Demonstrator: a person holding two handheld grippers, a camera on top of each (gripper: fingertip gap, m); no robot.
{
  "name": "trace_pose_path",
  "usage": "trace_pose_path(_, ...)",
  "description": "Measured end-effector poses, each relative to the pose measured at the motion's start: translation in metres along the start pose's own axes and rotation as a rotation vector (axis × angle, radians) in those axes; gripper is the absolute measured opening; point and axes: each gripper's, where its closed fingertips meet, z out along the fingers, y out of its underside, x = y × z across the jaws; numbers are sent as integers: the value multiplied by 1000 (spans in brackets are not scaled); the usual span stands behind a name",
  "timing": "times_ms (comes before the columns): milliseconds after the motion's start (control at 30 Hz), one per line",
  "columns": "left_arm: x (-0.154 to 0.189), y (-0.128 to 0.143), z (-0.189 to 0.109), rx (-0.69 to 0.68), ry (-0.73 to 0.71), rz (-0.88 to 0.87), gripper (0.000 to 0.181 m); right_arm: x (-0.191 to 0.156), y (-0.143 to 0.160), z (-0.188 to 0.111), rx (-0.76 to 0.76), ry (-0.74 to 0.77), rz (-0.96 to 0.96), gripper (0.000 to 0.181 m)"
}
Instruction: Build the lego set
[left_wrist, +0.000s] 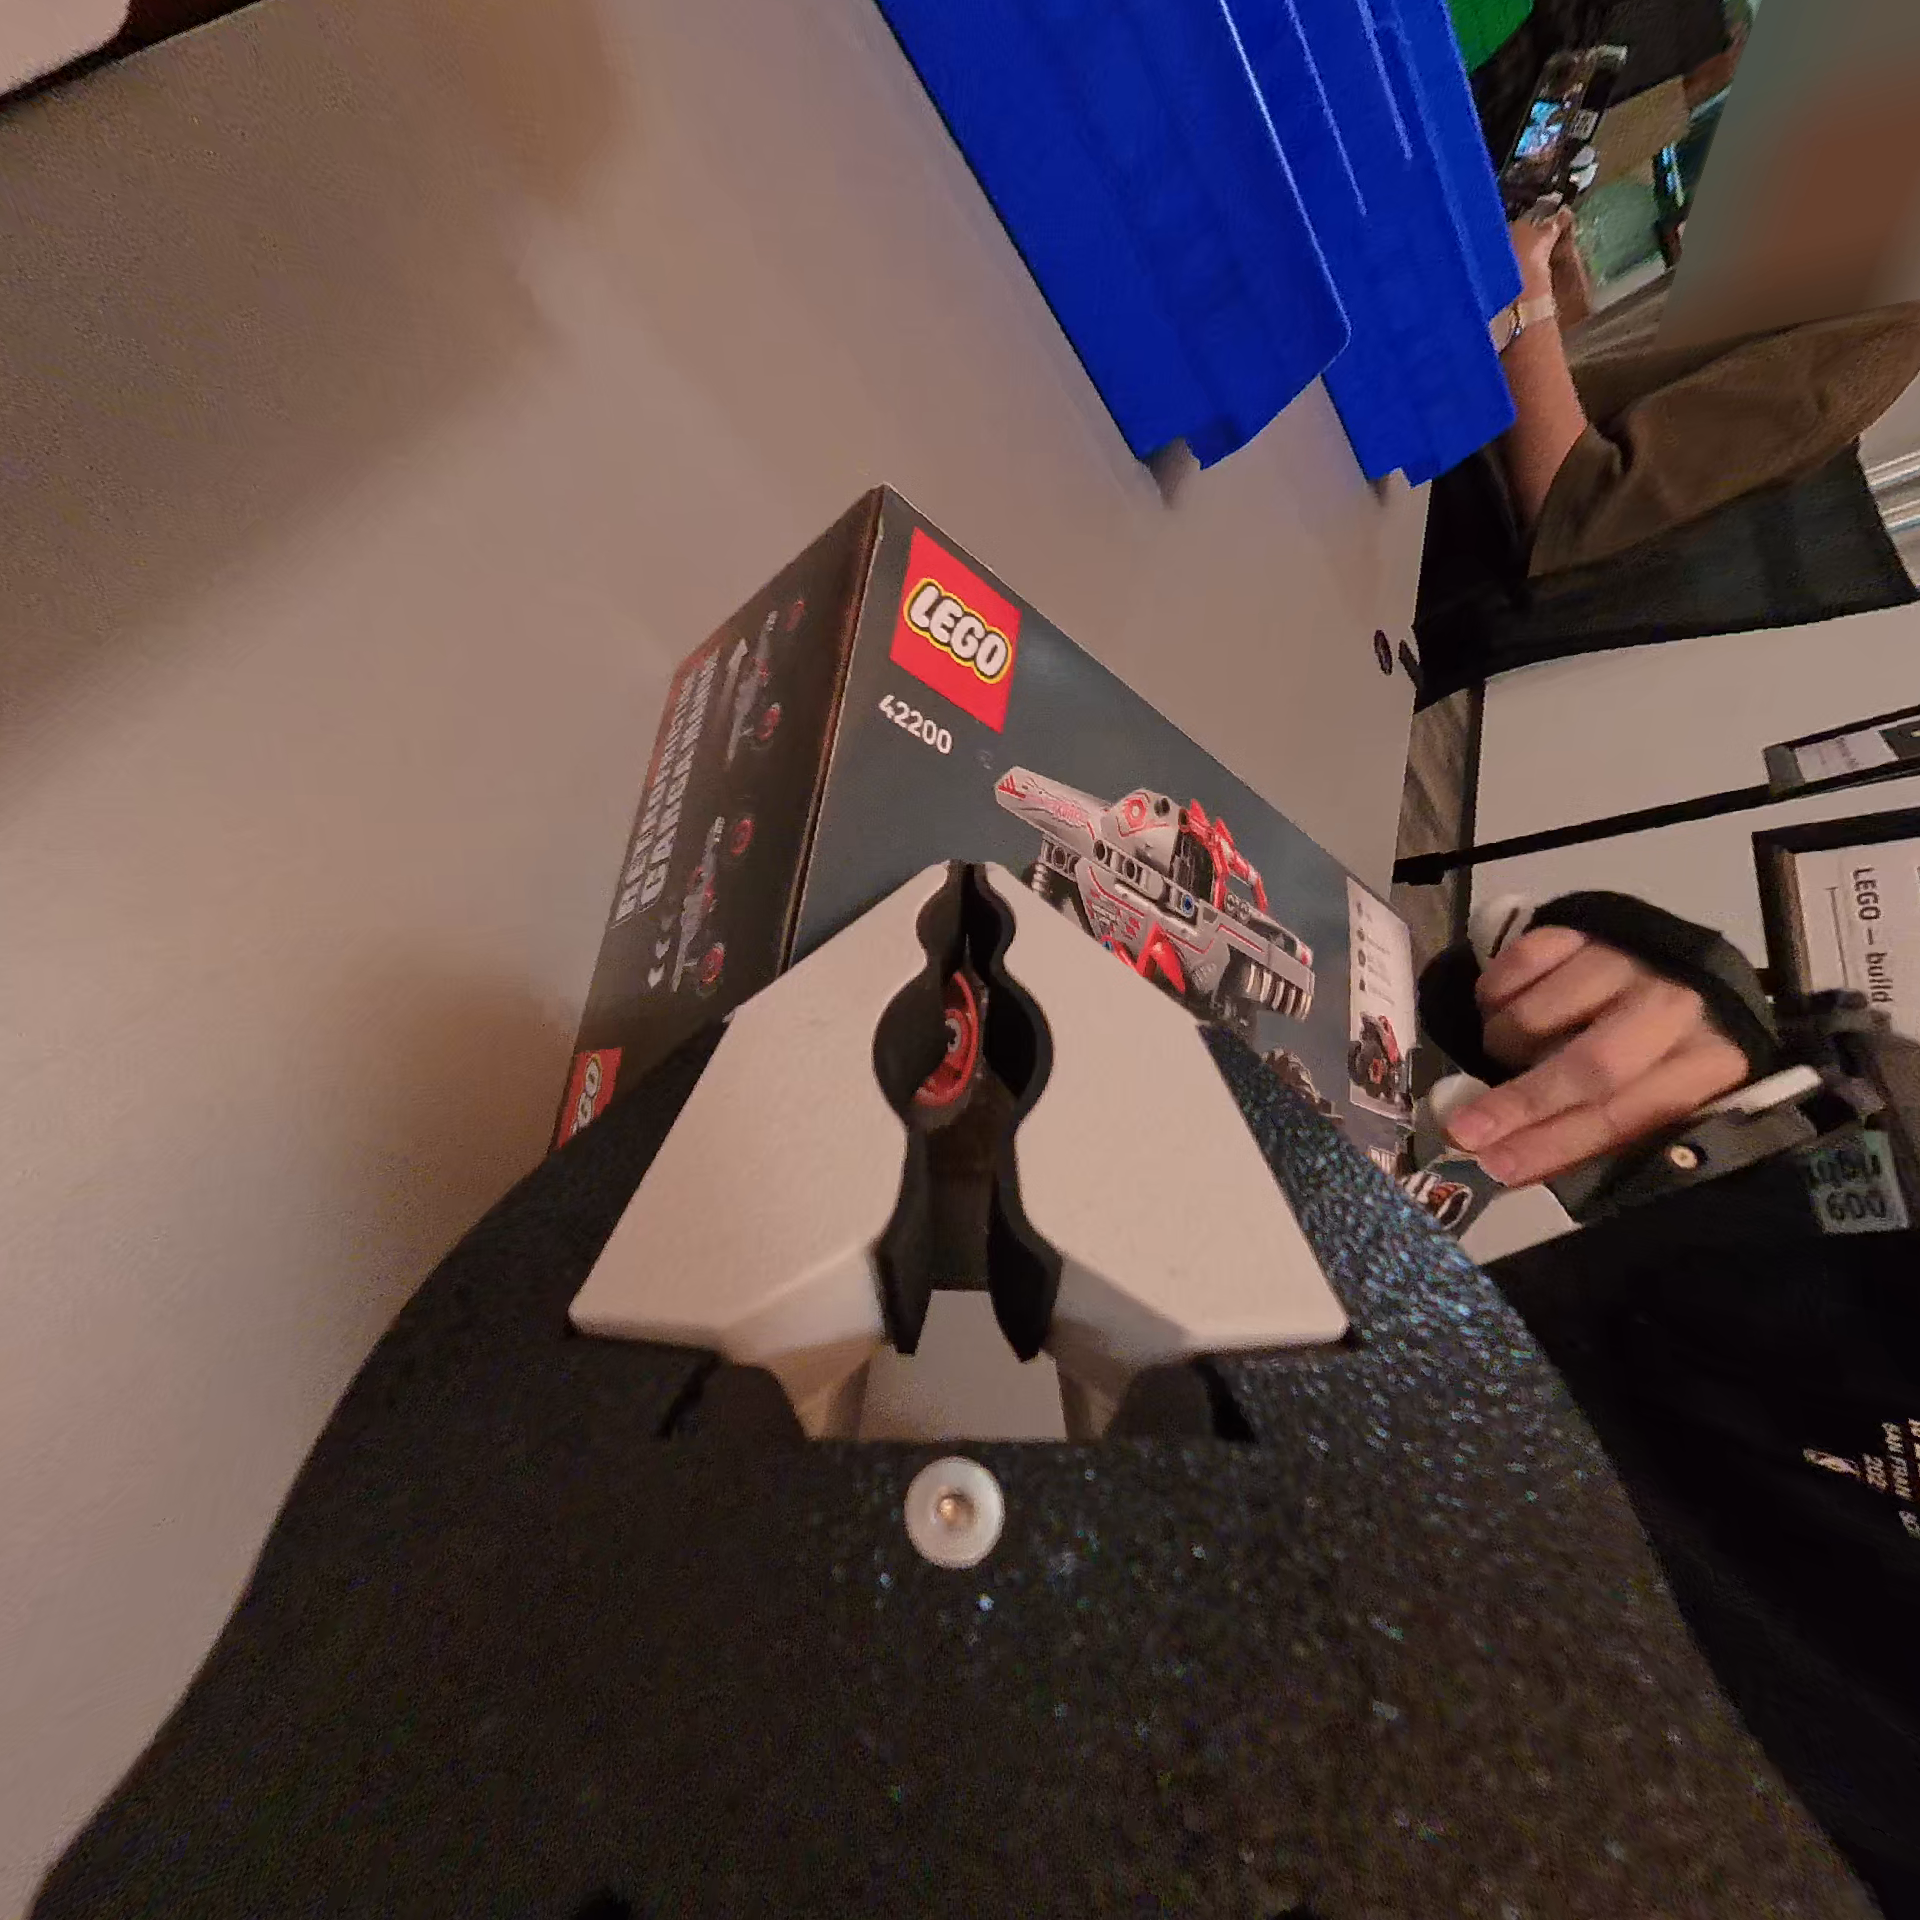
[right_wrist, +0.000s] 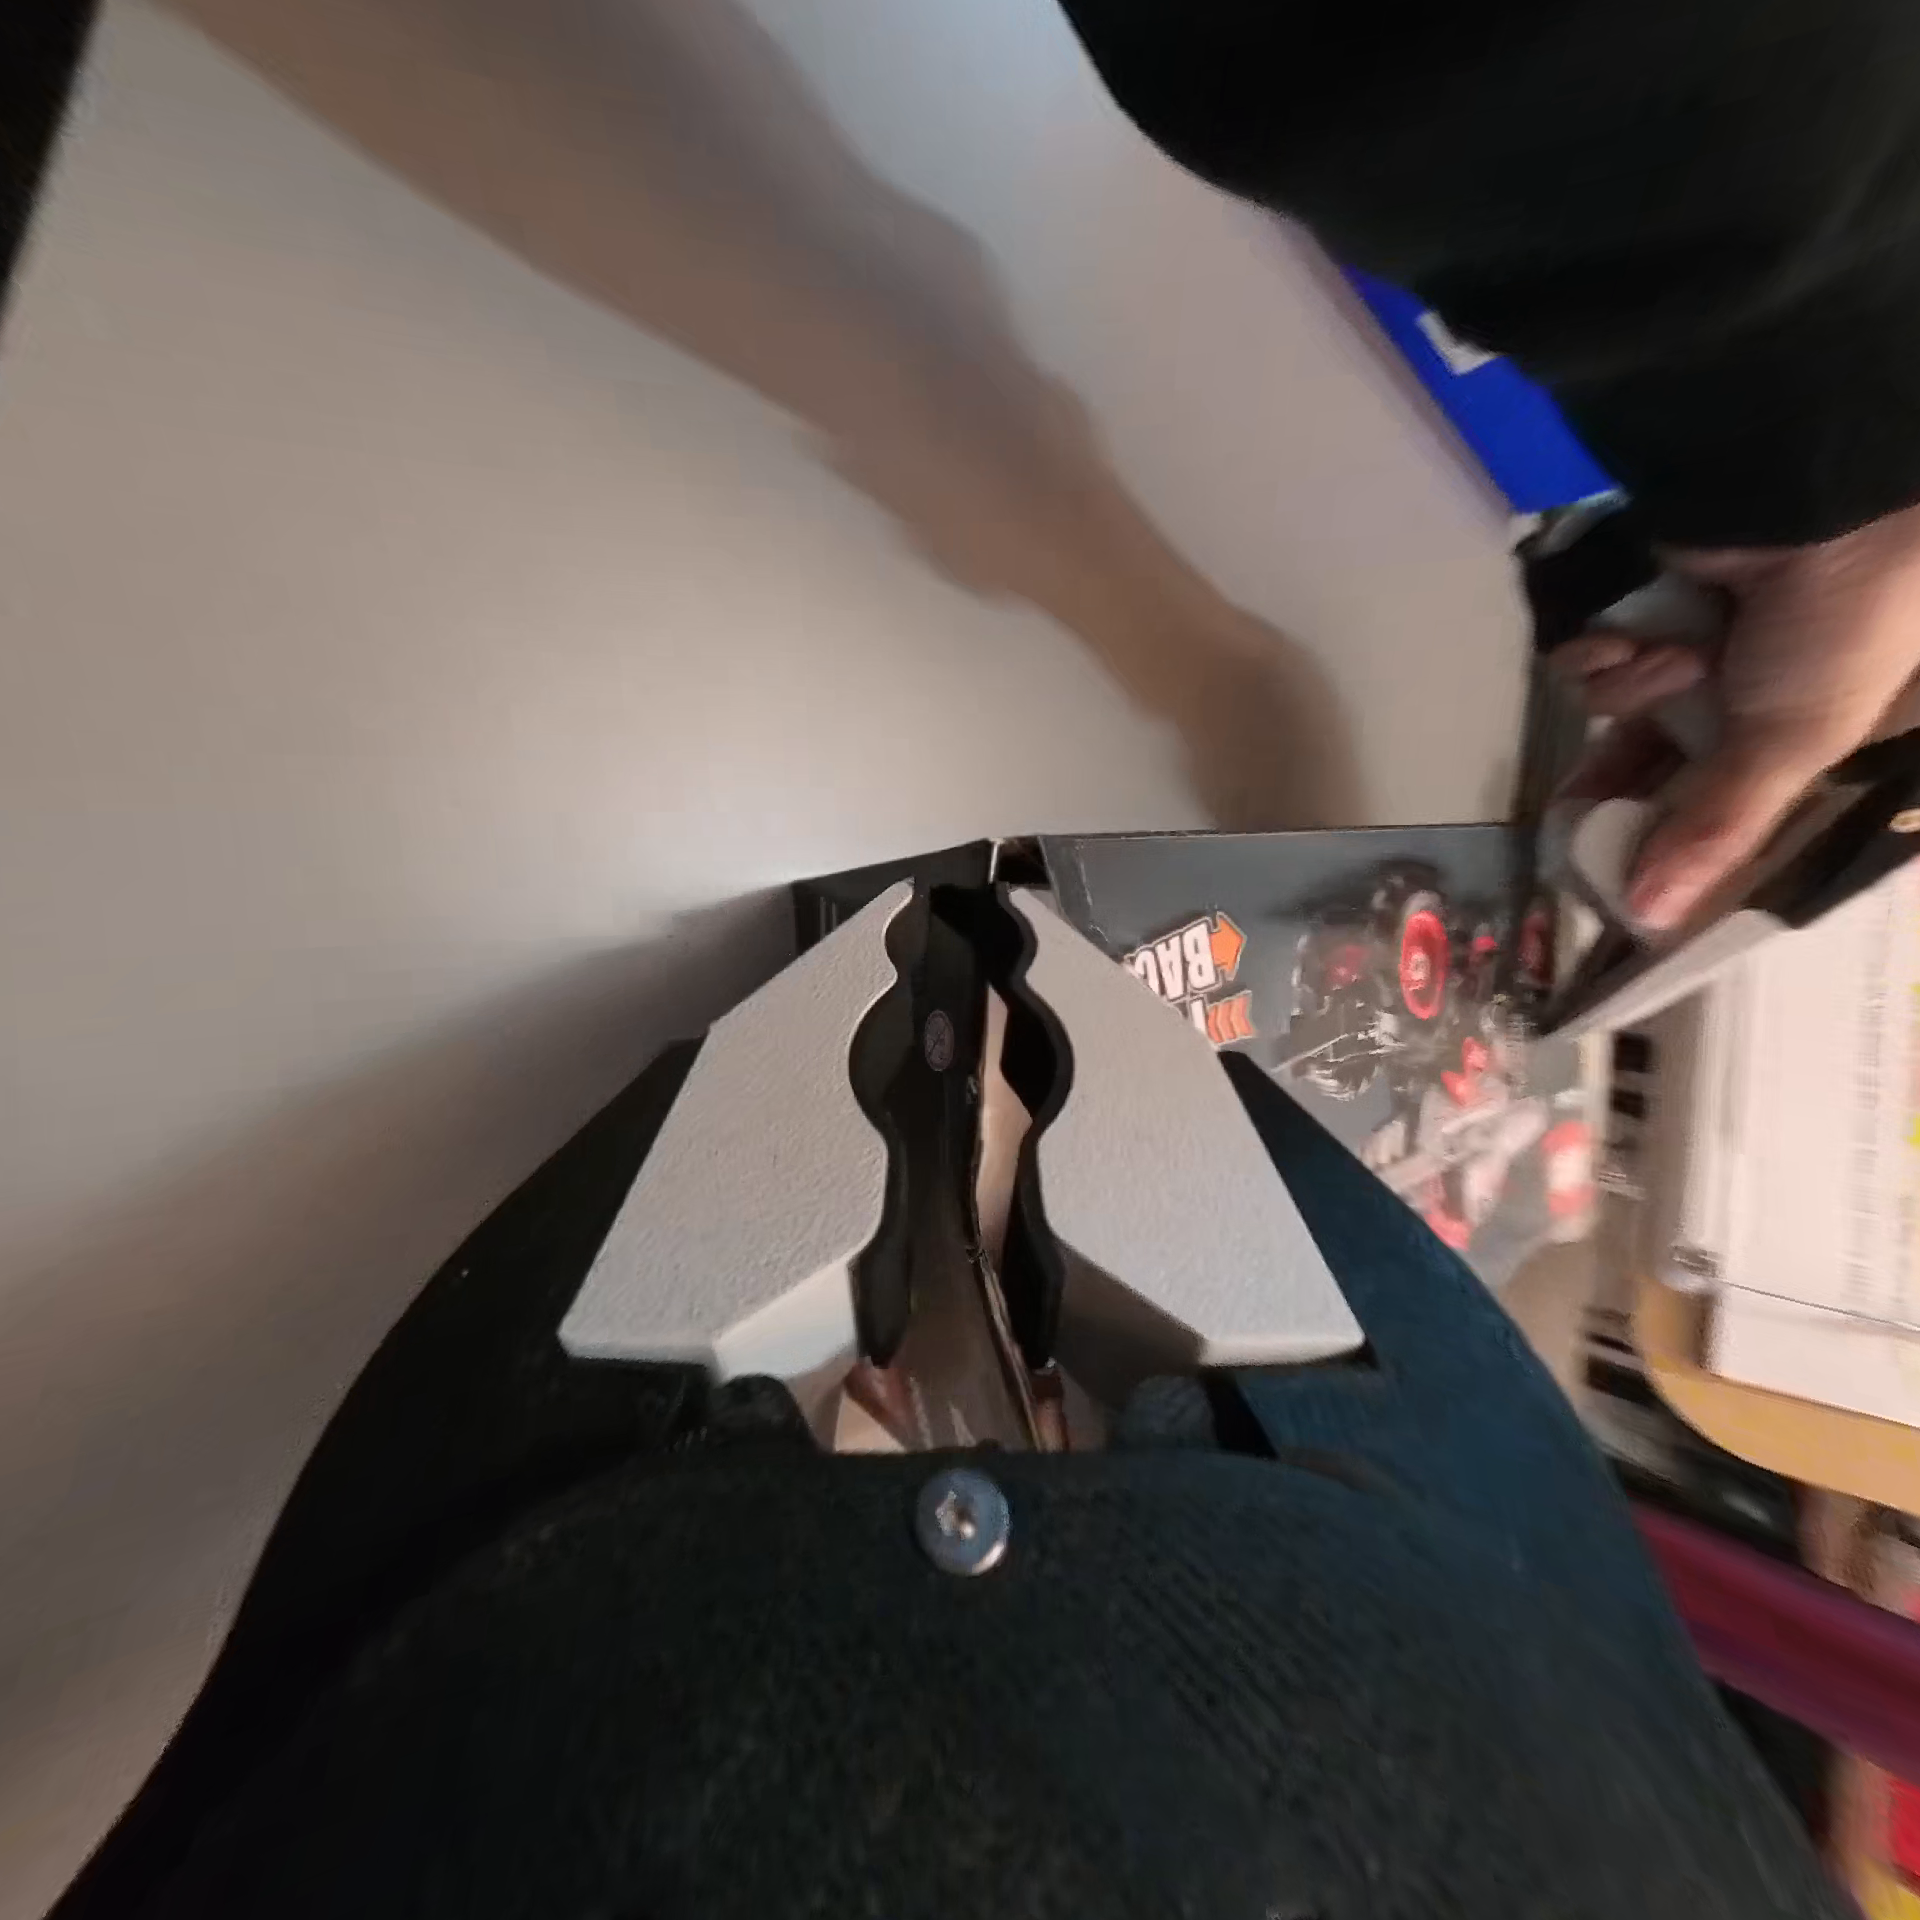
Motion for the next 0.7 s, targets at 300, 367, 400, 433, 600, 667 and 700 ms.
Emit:
trace_pose_path(300, 0, 1, 1, -14, -11, 24, 0, 0, 2, -1, -145, 188, -83, 11)
trace_pose_path(367, 0, 1, 1, -13, -8, 23, 0, 0, 1, -1, -142, 222, -89, 11)
trace_pose_path(400, 0, 1, 1, -13, -9, 24, 0, 0, 1, -1, -131, 234, -81, 11)
trace_pose_path(433, 0, 1, 1, -14, -9, 24, 0, 0, 1, -1, -115, 244, -75, 11)
trace_pose_path(600, 0, 1, 1, -12, -6, 22, 0, 0, 0, -2, -50, 299, -51, 11)
trace_pose_path(667, 0, 1, 1, -11, -3, 20, 0, 0, 0, -2, -38, 329, -33, 11)
trace_pose_path(700, 0, 1, 1, -12, -4, 19, 0, 0, 0, -2, -37, 340, -35, 11)
